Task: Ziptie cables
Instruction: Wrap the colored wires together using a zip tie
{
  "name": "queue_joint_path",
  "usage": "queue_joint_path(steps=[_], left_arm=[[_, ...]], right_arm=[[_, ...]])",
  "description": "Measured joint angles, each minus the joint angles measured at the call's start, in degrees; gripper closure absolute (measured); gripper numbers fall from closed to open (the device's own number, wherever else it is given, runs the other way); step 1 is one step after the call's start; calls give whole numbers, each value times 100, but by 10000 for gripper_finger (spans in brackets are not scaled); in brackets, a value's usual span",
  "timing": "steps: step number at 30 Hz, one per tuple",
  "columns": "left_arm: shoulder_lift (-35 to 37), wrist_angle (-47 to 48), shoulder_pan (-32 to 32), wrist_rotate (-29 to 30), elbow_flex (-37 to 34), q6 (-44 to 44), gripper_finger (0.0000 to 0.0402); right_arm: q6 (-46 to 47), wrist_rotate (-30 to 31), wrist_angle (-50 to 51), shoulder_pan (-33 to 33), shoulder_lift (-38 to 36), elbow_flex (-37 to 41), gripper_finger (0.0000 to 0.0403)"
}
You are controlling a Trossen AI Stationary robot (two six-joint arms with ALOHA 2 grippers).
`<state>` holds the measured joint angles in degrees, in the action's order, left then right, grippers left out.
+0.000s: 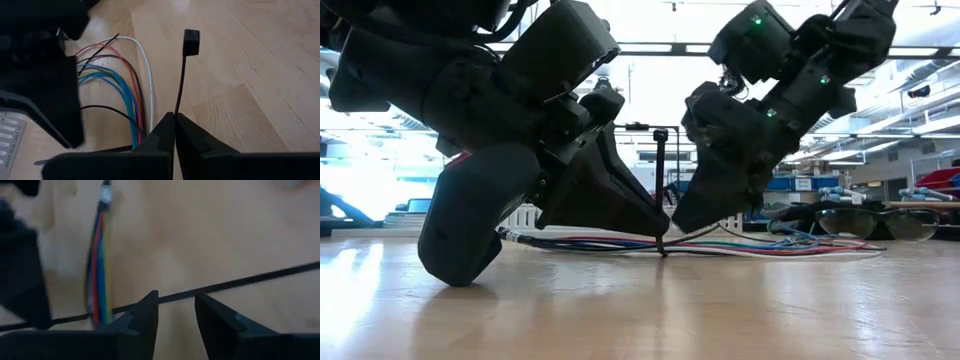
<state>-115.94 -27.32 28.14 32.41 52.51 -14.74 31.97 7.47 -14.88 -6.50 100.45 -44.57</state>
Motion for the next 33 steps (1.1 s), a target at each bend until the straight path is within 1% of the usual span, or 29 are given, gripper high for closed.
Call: queue_joint_path(steps=[2, 4, 6, 8, 10, 12, 15, 19, 24, 29, 31, 33], left_arm=[[0, 5, 0, 4, 0, 0, 401], [0, 27, 0, 0, 5, 5, 402], [0, 90, 0, 0, 11, 11, 402], [0, 95, 0, -1, 11, 25, 402], [0, 91, 0, -4, 10, 41, 401], [0, 84, -2, 15, 9, 57, 402], [0, 51, -2, 32, 7, 58, 401], [0, -13, 0, 104, 4, -27, 401], [-4, -202, 64, 362, 11, -465, 402], [-13, -273, 137, 518, 103, -807, 402], [-15, -264, 135, 534, 122, -767, 401], [-15, -217, 109, 534, 128, -634, 401]], right_arm=[[-12, 89, -136, 151, -243, 226, 284], [-12, -67, -508, 403, -472, 567, 288], [65, -662, -1202, 757, -588, 1015, 290], [243, -1486, -2338, 1049, -593, 1514, 291], [337, -2199, -3533, 1157, -589, 1936, 292], [246, -2474, -4308, 1111, -634, 2227, 292], [-95, -2464, -4747, 1073, -694, 2401, 292], [-499, -2399, -4383, 1164, -628, 2385, 287], [-706, -1773, -3953, 1261, -591, 2388, 280], [-168, -1583, -3812, 1267, -589, 2381, 282], [102, -1560, -3796, 1254, -589, 2384, 283], [153, -1534, -3765, 1184, -589, 2384, 283]])
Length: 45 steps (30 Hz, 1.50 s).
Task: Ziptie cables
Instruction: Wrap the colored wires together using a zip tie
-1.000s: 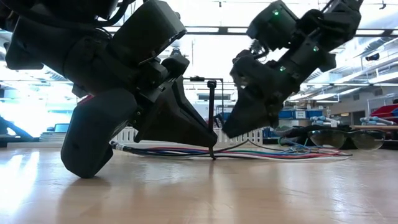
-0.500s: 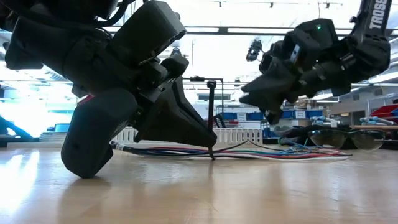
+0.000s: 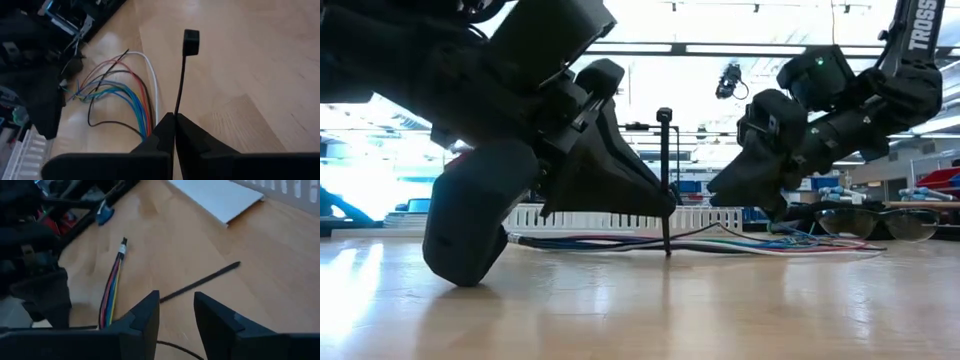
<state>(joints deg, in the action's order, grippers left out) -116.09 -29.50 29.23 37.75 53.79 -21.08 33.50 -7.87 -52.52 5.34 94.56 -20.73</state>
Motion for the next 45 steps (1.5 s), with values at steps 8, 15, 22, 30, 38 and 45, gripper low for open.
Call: queue_joint_path(steps=[8, 15, 22, 30, 38, 45], left_arm=[[0, 157, -90, -193, 4, 712, 402], [-22, 85, -118, -202, 10, 1386, 401], [-19, -324, -258, -229, 10, 2364, 401], [-4, -462, -316, -279, 19, 2903, 402], [2, -684, -401, -290, 20, 3011, 402], [8, -686, -486, -456, 21, 3034, 402]], right_arm=[[-551, 48, -135, -585, 0, 0, 283], [-1198, -149, -547, -1530, 0, -53, 283], [-2468, 718, -539, -2366, 0, -441, 283], [-2787, 1406, -252, -2500, 2, -557, 283], [-2559, 1426, -286, -2500, 4, -556, 283], [-2561, 1519, -438, -2517, 4, -557, 283]])
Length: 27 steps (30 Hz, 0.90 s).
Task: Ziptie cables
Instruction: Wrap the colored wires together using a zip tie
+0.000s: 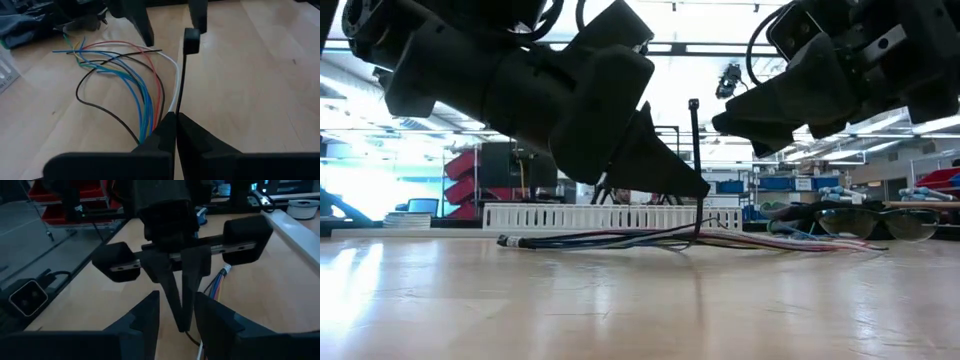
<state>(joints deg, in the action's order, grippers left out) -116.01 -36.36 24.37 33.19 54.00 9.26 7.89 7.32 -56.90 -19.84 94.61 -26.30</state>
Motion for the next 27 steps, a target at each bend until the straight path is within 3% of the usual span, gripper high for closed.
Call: queue_joint_path(steps=[19, 27], left_arm=[[3, 54, -185, -426, 0, -152, 401], [3, 203, -176, -745, 0, -317, 401]], right_arm=[[-1, 149, 6, 7, 0, 2, 283], [99, -691, 61, 44, 0, 2, 283]])
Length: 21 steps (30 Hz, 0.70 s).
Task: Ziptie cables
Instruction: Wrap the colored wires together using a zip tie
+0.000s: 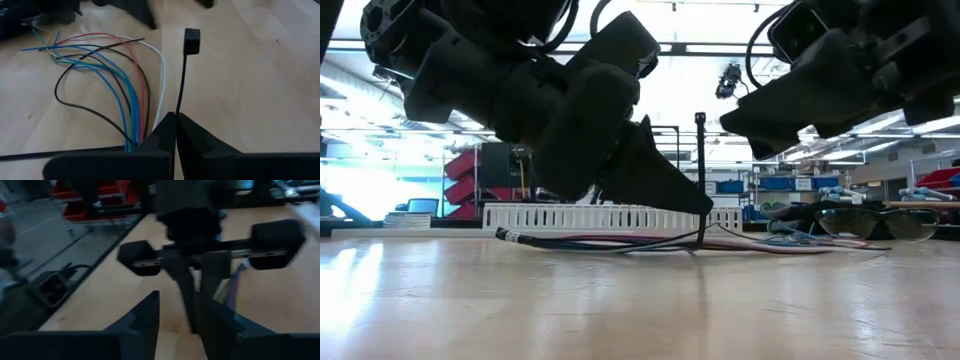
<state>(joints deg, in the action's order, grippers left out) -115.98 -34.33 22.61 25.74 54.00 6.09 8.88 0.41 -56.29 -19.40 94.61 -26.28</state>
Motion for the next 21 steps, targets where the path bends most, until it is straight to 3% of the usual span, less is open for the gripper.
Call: queue_joint_path(steps=[21], left_arm=[[4, -197, -15, -11, 0, -155, 402]], right_arm=[[-102, 294, -104, 13, 0, -5, 283]])
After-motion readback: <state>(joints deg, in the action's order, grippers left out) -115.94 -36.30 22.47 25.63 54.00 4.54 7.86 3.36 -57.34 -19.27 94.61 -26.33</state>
